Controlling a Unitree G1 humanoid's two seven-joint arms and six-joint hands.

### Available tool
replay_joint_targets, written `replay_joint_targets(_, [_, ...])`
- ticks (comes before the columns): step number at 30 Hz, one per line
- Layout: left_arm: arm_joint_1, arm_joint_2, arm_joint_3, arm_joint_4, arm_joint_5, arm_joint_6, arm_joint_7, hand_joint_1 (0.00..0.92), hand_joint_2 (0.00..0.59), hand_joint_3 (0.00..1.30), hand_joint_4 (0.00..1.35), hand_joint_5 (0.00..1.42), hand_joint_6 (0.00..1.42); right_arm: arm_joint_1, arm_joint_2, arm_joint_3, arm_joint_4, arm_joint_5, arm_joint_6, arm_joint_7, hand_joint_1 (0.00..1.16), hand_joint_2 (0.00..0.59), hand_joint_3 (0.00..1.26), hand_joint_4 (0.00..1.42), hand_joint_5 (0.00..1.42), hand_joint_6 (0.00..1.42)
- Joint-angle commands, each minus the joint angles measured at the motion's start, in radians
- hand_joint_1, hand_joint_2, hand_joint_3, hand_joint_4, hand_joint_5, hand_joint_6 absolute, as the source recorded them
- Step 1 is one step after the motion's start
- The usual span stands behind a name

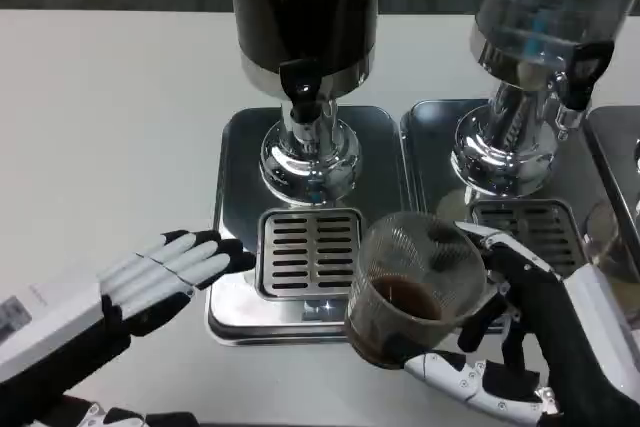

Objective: Grasp the cup under the faucet to collect the drink, then remove the cup.

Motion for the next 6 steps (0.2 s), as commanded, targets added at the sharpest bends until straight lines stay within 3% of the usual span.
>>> replay_joint_targets(1, [0.0, 0.019, 0.002, -0.004, 0.025, -0.017, 0.018, 0.0, 0.128, 0.07, 0.0, 0.0, 0.0, -0.018, 0.005, -0.006, -0.021, 0.02, -0.044, -0.005, 0.73, 0.333, 0.57, 0.67, 0.91, 1.28])
replay_joint_targets(6, [-0.001, 0.022, 0.001, -0.002, 0.03, -0.015, 0.022, 0.0, 0.126, 0.08, 0.0, 0.0, 0.0, -0.021, 0.006, -0.007, -0.018, 0.019, -0.045, -0.004, 0.73, 0.326, 0.58, 0.67, 0.92, 1.28])
